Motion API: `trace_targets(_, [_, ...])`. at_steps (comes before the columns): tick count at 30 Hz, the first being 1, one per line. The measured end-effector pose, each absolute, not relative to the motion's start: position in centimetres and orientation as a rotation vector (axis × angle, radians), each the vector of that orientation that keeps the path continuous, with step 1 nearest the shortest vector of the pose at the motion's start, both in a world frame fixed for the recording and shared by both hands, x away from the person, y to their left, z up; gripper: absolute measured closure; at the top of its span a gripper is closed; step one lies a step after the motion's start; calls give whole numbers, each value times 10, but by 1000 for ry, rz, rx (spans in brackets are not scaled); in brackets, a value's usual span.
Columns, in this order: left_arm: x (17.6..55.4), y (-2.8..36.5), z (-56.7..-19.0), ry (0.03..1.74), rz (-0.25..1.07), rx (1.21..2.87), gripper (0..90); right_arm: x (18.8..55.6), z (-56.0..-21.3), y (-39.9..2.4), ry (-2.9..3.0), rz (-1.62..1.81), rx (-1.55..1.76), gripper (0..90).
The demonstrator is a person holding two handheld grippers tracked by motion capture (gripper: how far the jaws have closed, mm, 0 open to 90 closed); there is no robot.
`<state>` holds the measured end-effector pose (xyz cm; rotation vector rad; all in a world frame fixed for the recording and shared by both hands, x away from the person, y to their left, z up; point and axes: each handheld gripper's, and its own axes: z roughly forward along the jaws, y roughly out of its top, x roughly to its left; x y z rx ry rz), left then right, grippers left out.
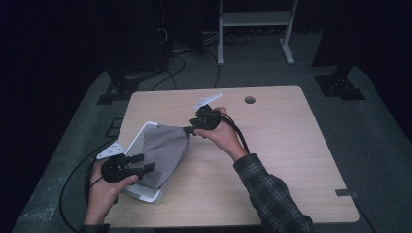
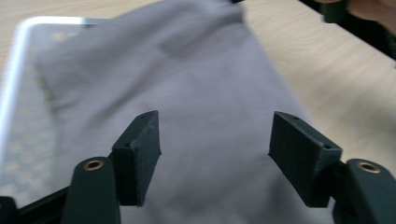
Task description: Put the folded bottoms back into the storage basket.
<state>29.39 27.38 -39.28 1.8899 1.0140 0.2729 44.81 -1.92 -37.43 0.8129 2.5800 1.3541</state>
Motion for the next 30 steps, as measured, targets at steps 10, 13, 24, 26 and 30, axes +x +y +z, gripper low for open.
trace_targets(10, [281, 231, -403, 962, 242, 1990, 253, 445, -386, -37, 2581, 1357, 848, 499])
trace_targets(13, [282, 227, -409, 974, 243, 2029, 257, 443, -388, -39, 2583, 1359, 844, 498])
trace_targets(24, [283, 238, -410, 999, 168, 2015, 724, 438, -390, -44, 2583, 1369, 828, 497])
trace_targets(26, [283, 242, -408, 1007, 161, 2011, 832, 437, -389, -43, 2587, 1372, 822, 497])
trace_targets(30, [283, 249, -407, 1029, 148, 1978, 860, 434, -389, -38, 2597, 1386, 793, 501])
